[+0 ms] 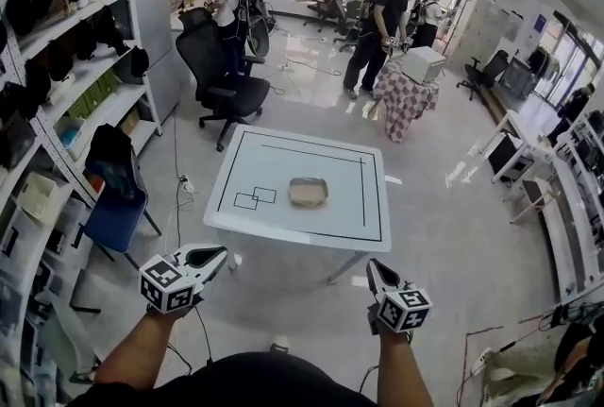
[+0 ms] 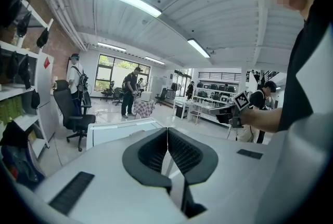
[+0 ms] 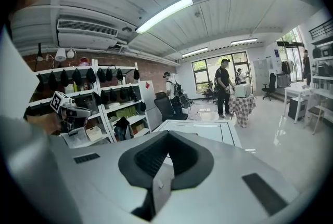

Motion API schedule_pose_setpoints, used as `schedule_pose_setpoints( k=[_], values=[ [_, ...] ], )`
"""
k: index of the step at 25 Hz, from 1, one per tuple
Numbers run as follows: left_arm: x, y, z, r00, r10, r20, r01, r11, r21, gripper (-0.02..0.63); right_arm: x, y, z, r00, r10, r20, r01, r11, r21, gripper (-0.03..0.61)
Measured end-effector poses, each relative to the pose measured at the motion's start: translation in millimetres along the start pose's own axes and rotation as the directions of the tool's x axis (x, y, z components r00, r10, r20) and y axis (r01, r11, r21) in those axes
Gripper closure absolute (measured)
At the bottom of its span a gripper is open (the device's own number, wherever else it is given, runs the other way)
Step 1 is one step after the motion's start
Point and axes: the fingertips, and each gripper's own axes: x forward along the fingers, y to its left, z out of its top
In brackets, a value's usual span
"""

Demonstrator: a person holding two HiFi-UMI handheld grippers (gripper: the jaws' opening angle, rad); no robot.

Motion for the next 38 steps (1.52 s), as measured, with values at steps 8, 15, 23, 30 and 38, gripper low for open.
schedule_pose_setpoints(
  k=[8, 15, 23, 30, 38],
  values=[
    [49, 11, 10, 0.999, 0.03, -0.031, -0.031, 0.999, -0.024, 0.592, 40, -44, 17, 0.998, 0.059, -0.007, -0.058, 0.997, 0.046, 0.565],
    [76, 16, 16, 0.998, 0.049, -0.05, -0.051, 0.998, -0.035, 0.592, 64, -64, 26, 0.993, 0.114, -0.012, -0.113, 0.992, 0.059, 0.565],
    [89, 22, 21, 0.997, 0.058, -0.045, -0.06, 0.997, -0.049, 0.592, 79, -74, 28, 0.989, 0.148, -0.022, -0.146, 0.988, 0.051, 0.565],
    [95, 26, 26, 0.997, 0.059, -0.05, -0.062, 0.996, -0.06, 0.592, 92, -77, 24, 0.985, 0.166, -0.045, -0.163, 0.984, 0.068, 0.565],
    [110, 66, 26, 0.998, 0.043, -0.037, -0.046, 0.996, -0.08, 0.592, 125, -70, 27, 0.986, 0.154, -0.062, -0.151, 0.987, 0.055, 0.565]
  ],
)
